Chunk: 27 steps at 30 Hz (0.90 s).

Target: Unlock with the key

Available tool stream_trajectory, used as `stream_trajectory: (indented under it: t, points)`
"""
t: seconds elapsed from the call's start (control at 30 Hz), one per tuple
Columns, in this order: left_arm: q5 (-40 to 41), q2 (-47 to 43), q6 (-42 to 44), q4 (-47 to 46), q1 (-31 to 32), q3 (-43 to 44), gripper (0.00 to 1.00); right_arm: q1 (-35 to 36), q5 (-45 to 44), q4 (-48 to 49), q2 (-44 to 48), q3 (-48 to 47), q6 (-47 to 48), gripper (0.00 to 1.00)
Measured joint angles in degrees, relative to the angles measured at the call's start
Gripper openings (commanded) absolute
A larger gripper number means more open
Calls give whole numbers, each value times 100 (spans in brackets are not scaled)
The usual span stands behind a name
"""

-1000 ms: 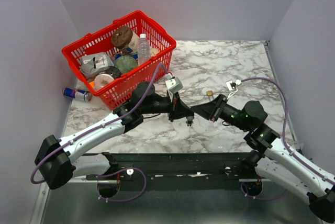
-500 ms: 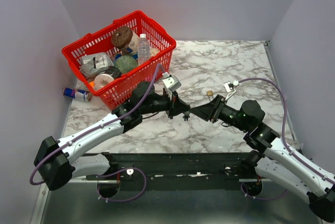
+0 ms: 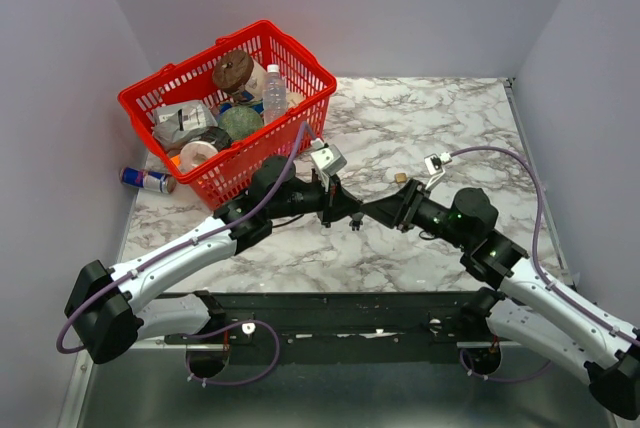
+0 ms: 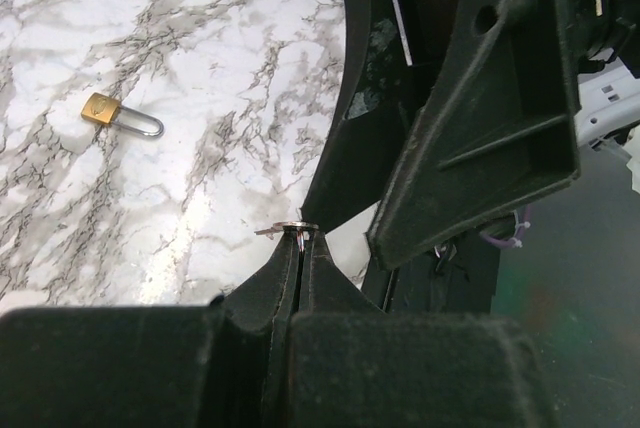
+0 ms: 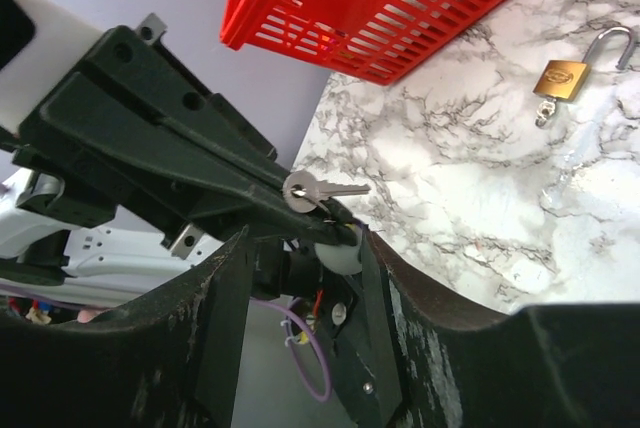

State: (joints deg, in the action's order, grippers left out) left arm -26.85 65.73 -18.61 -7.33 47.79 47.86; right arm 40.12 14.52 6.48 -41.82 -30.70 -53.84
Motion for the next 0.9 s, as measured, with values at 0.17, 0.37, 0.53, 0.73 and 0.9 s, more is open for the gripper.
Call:
stream_trajectory:
  t: [0.17,0.37,0.53,0.73,0.9]
  points:
    - [-2,0,11,-2,31,0,0,0,-20,2,-199,0,81,51]
    - [-4,0,17,-7,35,0,0,0,-50,175,-203,0,94,51]
    - [-7,-2,17,-20,35,0,0,0,-61,378,-192,0,26,51]
    - [-7,-57,17,-26,35,0,0,0,-116,535,-212,0,-92,48]
    - [-9,-72,17,-26,68,0,0,0,-120,719,-278,0,-210,46]
